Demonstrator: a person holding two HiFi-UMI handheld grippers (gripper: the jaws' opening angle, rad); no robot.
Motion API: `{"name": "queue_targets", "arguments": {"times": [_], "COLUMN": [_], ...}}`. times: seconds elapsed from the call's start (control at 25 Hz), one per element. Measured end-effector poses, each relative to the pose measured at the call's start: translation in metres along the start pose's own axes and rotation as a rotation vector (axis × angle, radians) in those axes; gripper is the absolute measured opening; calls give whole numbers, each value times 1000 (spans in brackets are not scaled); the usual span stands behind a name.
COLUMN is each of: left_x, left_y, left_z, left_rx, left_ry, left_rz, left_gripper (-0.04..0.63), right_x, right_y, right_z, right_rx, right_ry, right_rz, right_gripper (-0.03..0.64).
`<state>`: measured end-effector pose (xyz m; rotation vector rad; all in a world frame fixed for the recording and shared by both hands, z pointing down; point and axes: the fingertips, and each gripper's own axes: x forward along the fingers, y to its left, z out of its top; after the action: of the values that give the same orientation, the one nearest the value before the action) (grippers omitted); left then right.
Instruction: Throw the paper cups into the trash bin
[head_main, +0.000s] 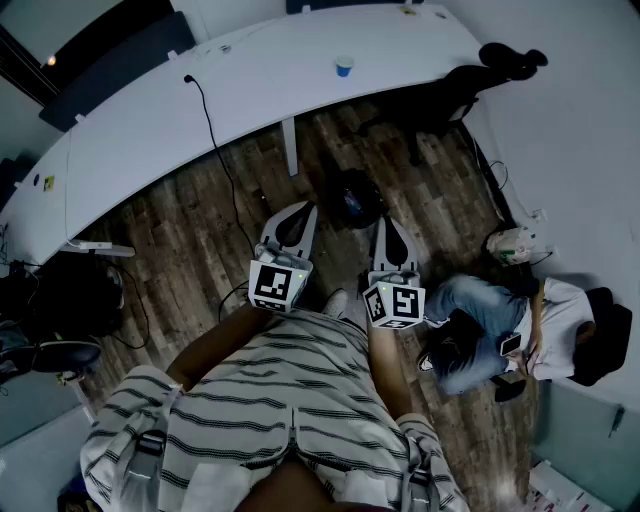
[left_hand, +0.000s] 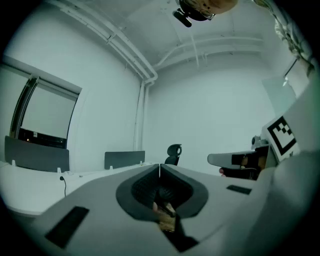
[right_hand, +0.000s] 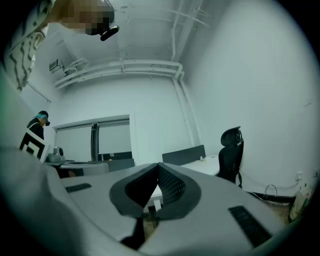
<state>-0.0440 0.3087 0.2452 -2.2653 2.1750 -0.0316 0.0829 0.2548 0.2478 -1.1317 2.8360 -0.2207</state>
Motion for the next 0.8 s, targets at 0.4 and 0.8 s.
{"name": "queue_targets", "arguments": {"times": [0.4, 0.8], "left_x": [8, 27], "left_y": [-22, -63], "left_z": [-6, -10], "left_rx": [2, 3], "left_ry": [18, 23], "left_rz": [25, 72], "left_gripper": [25, 25], "right_x": [-7, -12], "right_y": [-20, -54], "right_z": [1, 18], "right_rx": [3, -44], "right_ry": [5, -5], "right_rz": [28, 92], "right_gripper": [11, 11]}}
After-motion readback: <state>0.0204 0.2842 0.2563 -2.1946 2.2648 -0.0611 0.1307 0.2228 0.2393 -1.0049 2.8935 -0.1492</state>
